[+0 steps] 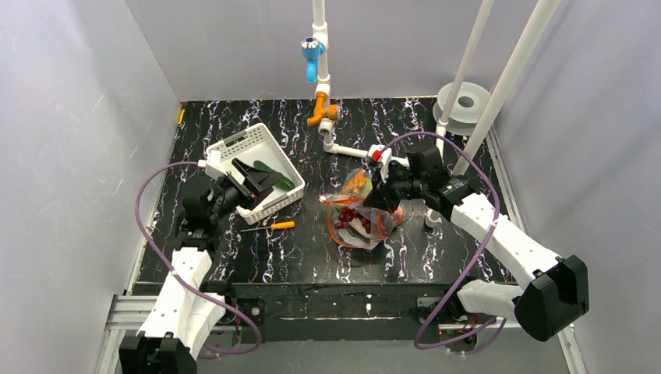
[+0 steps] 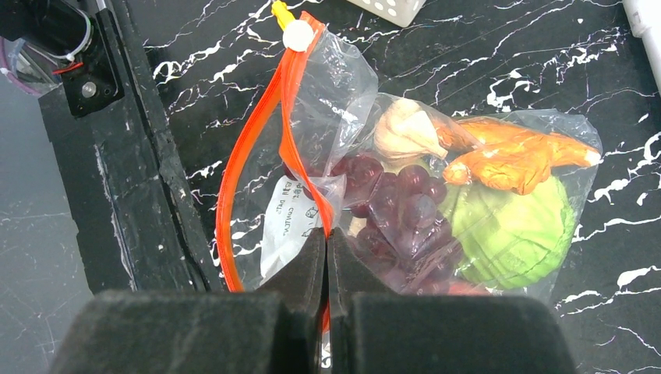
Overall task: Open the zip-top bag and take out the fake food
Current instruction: Pick up the fake fruit from the zipper food storage bag.
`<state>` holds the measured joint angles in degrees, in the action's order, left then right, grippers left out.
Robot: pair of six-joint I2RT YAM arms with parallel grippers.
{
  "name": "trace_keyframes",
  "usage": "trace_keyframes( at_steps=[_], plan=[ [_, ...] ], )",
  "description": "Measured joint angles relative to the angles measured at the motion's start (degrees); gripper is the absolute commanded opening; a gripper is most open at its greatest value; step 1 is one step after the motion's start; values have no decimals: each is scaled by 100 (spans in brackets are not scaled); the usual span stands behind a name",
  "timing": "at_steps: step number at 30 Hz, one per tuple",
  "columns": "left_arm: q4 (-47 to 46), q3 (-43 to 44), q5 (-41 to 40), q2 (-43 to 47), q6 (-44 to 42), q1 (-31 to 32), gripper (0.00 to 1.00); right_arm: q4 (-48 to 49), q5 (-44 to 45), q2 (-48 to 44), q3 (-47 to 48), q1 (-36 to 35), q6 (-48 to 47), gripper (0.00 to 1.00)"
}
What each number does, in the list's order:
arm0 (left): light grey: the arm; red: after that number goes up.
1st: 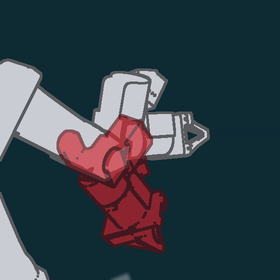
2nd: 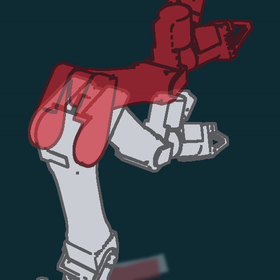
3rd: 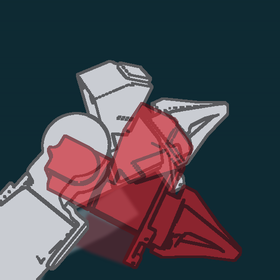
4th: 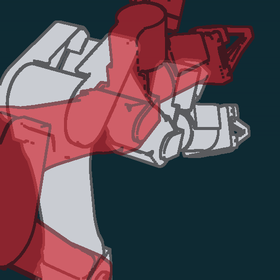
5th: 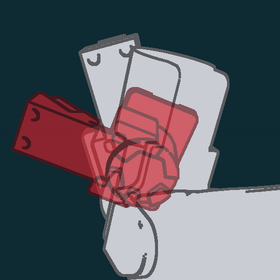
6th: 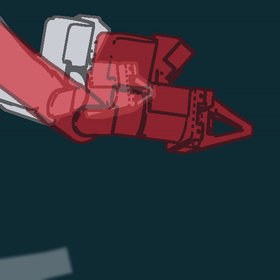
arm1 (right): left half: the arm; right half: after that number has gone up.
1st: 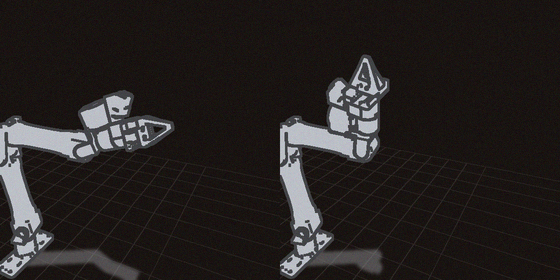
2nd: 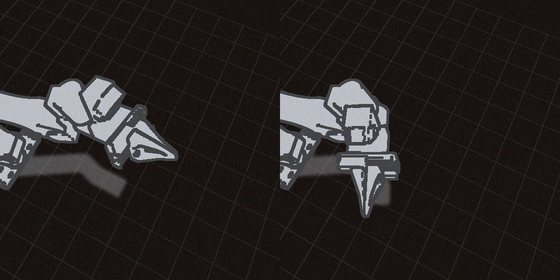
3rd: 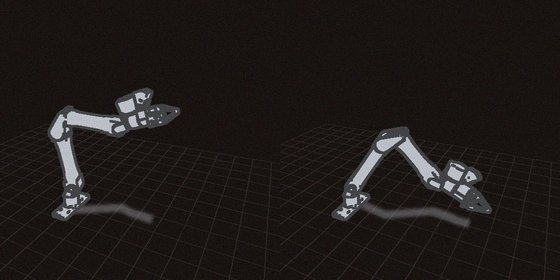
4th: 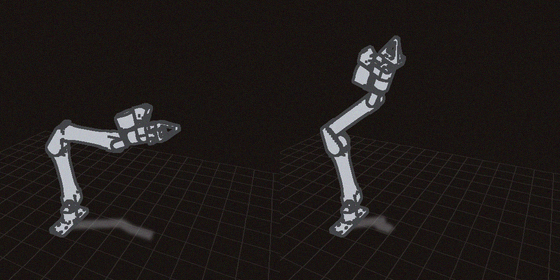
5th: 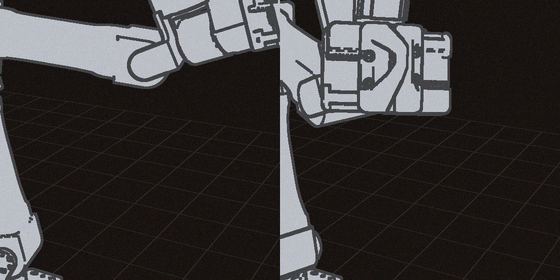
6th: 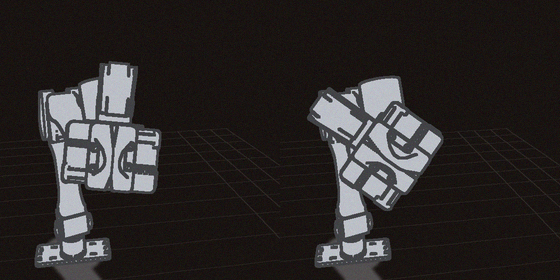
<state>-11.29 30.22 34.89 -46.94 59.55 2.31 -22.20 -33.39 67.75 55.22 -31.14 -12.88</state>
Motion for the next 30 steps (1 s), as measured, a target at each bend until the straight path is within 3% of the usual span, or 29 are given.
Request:
trace_keyframes(
  at_steps=[7,12,21,30],
  plan=[
    [-243,-404,374,949,350,170,98,-35,-138,0,0,17,-96,1],
    [-549,-761,352,1290,560,787,98,-50,-234,2,0,39,-136,1],
    [-1266,-1051,153,927,669,1963,98,-79,-306,2,0,81,-219,1],
    [-1338,-997,-481,343,470,3082,95,-79,-328,2,0,85,-234,1]
  ],
)
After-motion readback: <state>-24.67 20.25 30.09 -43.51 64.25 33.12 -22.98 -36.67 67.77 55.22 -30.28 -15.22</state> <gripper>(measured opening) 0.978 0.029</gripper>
